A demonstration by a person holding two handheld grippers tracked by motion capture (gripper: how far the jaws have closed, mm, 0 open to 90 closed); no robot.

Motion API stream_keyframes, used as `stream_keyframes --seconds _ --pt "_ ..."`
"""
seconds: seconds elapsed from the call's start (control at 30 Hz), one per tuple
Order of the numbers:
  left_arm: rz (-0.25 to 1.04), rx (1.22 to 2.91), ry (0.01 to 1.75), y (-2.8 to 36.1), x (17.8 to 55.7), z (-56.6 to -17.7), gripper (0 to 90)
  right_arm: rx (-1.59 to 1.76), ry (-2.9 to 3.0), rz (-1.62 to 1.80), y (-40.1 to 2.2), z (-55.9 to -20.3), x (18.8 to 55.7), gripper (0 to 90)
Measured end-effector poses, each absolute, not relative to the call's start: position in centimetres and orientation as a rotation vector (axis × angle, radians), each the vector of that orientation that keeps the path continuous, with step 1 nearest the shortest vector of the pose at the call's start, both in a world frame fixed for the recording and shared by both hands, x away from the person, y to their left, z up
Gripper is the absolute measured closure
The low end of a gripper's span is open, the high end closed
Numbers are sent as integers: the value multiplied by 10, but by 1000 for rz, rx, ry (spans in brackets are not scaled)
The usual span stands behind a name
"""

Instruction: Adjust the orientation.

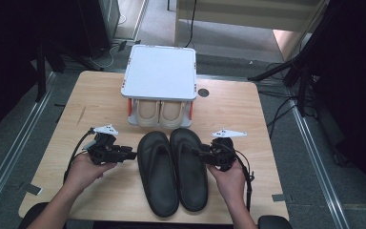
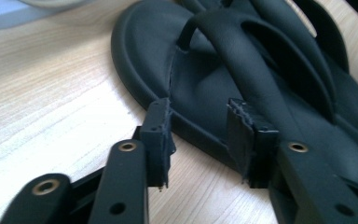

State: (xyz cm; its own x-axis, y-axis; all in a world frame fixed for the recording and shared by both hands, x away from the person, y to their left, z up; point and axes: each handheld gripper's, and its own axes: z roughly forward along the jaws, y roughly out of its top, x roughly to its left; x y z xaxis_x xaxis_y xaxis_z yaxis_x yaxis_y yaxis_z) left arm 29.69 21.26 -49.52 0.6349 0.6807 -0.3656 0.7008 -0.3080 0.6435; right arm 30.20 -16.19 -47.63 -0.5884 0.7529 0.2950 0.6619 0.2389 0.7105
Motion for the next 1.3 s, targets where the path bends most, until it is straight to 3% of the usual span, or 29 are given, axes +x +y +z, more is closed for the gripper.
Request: stream_keyframes --seconds 0.13,0.37,0.6,0.9,1.0,1.3 --pt "-26 2020 1082 217 297 -492 566 1340 2389 1270 -154 -473 294 539" --pt "24 2002 1096 223 296 -486 507 1316 2387 1292 -142 -472 281 555" --pt "73 1977 1107 234 295 -485 469 1355 2386 1287 -127 -488 274 443" --pt "80 1962 1122 241 296 -485 461 1375 2371 1269 -105 -504 272 420" --pt "80 1961 1129 241 297 -486 450 1394 2357 1259 -98 -509 272 374" --pt "83 1957 1143 242 299 -488 450 1403 2353 1222 -79 -519 272 432"
